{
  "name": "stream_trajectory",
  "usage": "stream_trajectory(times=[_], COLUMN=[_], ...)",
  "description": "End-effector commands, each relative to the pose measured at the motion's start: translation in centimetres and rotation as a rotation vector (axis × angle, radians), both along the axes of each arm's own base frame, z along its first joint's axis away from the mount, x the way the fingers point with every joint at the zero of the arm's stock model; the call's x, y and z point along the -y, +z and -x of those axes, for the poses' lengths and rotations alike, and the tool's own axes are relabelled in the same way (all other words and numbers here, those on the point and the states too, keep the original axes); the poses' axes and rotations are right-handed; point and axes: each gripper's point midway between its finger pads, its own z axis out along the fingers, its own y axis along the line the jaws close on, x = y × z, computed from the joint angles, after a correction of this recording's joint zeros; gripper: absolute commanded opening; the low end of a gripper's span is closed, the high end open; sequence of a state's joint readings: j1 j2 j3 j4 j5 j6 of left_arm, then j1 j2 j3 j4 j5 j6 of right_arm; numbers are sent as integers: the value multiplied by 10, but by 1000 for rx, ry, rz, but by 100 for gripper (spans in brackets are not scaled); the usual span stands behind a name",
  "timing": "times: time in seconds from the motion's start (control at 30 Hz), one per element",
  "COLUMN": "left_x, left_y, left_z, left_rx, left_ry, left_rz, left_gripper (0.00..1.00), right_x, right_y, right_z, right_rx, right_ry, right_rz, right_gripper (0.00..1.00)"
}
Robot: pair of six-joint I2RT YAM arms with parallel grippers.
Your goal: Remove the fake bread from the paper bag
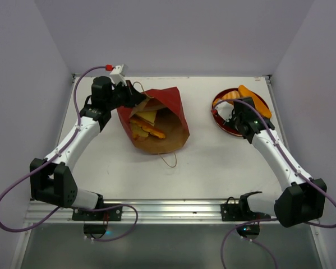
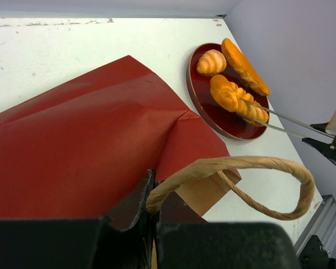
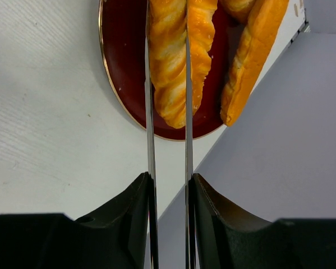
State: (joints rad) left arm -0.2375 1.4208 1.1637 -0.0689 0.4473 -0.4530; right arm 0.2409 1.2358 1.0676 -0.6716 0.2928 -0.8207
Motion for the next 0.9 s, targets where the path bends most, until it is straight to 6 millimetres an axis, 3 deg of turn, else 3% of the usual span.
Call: stream_trajectory(times=[0.0,0.43,0.87], left_x=[-3,-3,-3], left_y=[9,9,10], left_z=[3,3,3], left_rx=[31,33,34], left_ry=[0,-2,-1], left_rz=[8,10,9], left_gripper=[0,0,0], right_x=[4,-3,-9], right_y=[6,-2,7], right_z=[-17,-12,-11], right_rx=[66,39,51], right_ry=[-12,4,14], right_rz=[25,-12,-54], right_gripper=[2,37,45])
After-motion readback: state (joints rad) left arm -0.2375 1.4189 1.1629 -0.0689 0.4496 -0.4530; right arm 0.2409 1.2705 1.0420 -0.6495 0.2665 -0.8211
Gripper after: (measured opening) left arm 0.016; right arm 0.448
